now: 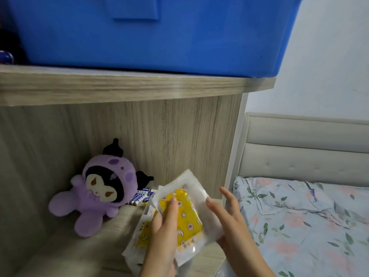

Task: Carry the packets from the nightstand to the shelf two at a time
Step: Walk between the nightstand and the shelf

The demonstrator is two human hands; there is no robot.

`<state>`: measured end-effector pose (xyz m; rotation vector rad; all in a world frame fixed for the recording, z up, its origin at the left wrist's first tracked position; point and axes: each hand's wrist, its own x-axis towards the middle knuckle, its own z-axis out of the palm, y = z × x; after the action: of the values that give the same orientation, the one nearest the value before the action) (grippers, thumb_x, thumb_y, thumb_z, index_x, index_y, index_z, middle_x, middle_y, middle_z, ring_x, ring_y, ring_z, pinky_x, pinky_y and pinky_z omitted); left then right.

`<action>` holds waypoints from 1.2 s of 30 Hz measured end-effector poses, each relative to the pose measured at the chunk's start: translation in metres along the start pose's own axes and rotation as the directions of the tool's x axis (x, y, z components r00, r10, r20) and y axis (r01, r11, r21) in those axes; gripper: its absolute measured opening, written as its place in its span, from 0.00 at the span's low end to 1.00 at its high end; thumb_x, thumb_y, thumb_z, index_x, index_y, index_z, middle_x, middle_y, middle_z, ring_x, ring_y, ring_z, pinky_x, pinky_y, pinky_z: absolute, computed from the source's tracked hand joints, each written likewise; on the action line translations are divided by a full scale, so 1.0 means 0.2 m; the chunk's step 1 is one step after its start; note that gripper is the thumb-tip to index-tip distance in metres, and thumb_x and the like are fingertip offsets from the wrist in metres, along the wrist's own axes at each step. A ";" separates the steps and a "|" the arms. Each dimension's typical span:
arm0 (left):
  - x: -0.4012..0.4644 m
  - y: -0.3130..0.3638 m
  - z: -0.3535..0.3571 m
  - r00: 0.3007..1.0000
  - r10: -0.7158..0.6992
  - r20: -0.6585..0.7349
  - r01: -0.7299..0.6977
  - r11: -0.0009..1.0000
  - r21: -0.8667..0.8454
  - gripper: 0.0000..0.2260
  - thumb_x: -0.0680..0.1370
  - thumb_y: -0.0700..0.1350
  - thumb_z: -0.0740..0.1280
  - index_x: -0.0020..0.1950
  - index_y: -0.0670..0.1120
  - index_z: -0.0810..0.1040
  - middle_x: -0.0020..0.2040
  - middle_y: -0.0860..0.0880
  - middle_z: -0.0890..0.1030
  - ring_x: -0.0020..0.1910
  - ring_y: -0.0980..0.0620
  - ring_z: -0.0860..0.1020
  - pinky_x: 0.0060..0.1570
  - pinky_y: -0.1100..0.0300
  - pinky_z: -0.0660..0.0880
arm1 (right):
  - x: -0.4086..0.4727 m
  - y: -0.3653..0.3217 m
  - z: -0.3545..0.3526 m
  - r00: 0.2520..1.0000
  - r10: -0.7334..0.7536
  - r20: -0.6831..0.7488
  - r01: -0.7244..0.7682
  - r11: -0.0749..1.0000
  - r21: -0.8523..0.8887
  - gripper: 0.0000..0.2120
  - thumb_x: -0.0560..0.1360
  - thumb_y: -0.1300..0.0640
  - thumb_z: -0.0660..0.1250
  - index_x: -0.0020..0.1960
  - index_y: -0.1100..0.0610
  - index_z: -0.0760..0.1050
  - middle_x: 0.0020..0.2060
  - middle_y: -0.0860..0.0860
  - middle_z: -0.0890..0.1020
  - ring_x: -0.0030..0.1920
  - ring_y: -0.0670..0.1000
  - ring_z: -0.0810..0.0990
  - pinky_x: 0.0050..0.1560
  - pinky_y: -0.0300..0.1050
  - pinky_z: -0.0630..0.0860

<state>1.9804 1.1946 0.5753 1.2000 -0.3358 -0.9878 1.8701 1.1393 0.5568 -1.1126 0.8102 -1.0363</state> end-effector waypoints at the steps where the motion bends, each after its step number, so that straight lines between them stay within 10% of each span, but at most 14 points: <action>1: 0.01 -0.01 -0.01 0.999 0.022 -0.044 -0.023 0.999 -0.025 0.17 0.75 0.59 0.65 0.59 0.51 0.75 0.52 0.49 0.80 0.50 0.48 0.80 0.53 0.49 0.77 | -0.02 0.00 0.02 0.999 0.050 -0.012 -0.048 0.994 0.103 0.34 0.61 0.51 0.81 0.64 0.47 0.72 0.49 0.56 0.84 0.44 0.53 0.85 0.46 0.50 0.82; 6: -0.04 -0.02 0.00 0.988 0.146 -0.046 -0.150 0.984 -0.093 0.16 0.68 0.64 0.65 0.55 0.66 0.74 0.63 0.56 0.75 0.62 0.51 0.75 0.65 0.56 0.68 | -0.06 0.07 0.13 0.966 0.146 0.212 -0.217 0.905 0.365 0.29 0.64 0.51 0.80 0.61 0.62 0.79 0.55 0.62 0.83 0.51 0.58 0.85 0.43 0.52 0.83; 9: -0.03 -0.04 -0.03 0.983 0.185 0.007 -0.184 0.980 -0.074 0.11 0.75 0.48 0.69 0.56 0.59 0.77 0.56 0.58 0.81 0.51 0.59 0.80 0.48 0.64 0.71 | -0.03 0.06 0.12 0.971 0.098 0.216 -0.175 0.910 0.376 0.20 0.72 0.57 0.70 0.62 0.63 0.77 0.54 0.62 0.84 0.49 0.57 0.85 0.42 0.51 0.83; 13: 0.07 0.08 -0.15 0.972 0.236 0.024 -0.234 0.970 -0.061 0.20 0.63 0.52 0.77 0.55 0.57 0.80 0.54 0.53 0.84 0.56 0.53 0.81 0.58 0.50 0.75 | 0.02 0.00 0.05 0.980 -0.042 0.196 0.020 0.994 0.110 0.25 0.67 0.50 0.76 0.60 0.61 0.78 0.53 0.60 0.84 0.51 0.56 0.85 0.47 0.46 0.82; 17: 0.11 0.12 -0.16 0.970 0.176 0.171 -0.183 0.983 0.028 0.14 0.72 0.52 0.69 0.57 0.52 0.79 0.49 0.53 0.85 0.48 0.54 0.84 0.46 0.57 0.80 | 0.05 -0.04 0.05 0.965 -0.104 0.240 0.153 0.968 -0.198 0.12 0.77 0.61 0.66 0.60 0.58 0.75 0.48 0.50 0.86 0.48 0.47 0.85 0.47 0.39 0.80; 22: 0.08 0.06 -0.10 0.978 0.185 0.100 -0.198 0.970 0.143 0.23 0.77 0.60 0.59 0.72 0.57 0.66 0.61 0.56 0.75 0.51 0.59 0.75 0.54 0.59 0.71 | 0.02 0.00 0.14 0.962 -0.206 0.177 0.236 0.957 -0.171 0.10 0.77 0.52 0.65 0.57 0.54 0.73 0.48 0.53 0.83 0.48 0.49 0.83 0.49 0.44 0.80; 30: 0.15 0.05 -0.14 0.933 0.250 0.259 -0.327 0.891 0.314 0.06 0.82 0.51 0.57 0.54 0.62 0.70 0.56 0.55 0.79 0.53 0.58 0.78 0.50 0.60 0.75 | 0.04 0.07 0.16 0.937 -0.254 0.241 0.305 0.930 -0.205 0.15 0.82 0.58 0.57 0.66 0.46 0.65 0.51 0.35 0.81 0.53 0.36 0.79 0.53 0.34 0.75; 36: 0.27 0.16 -0.21 0.908 0.279 0.311 -0.391 0.831 0.396 0.07 0.81 0.45 0.61 0.52 0.56 0.77 0.47 0.58 0.84 0.50 0.60 0.82 0.50 0.61 0.77 | 0.12 0.03 0.17 0.944 -0.170 0.283 0.212 0.970 -0.123 0.12 0.82 0.57 0.57 0.63 0.49 0.71 0.51 0.47 0.84 0.54 0.47 0.83 0.55 0.45 0.80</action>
<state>2.0551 1.1789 0.5727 1.3739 -0.9860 -0.7601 1.9098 1.1268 0.5596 -1.4516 0.5755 -0.9660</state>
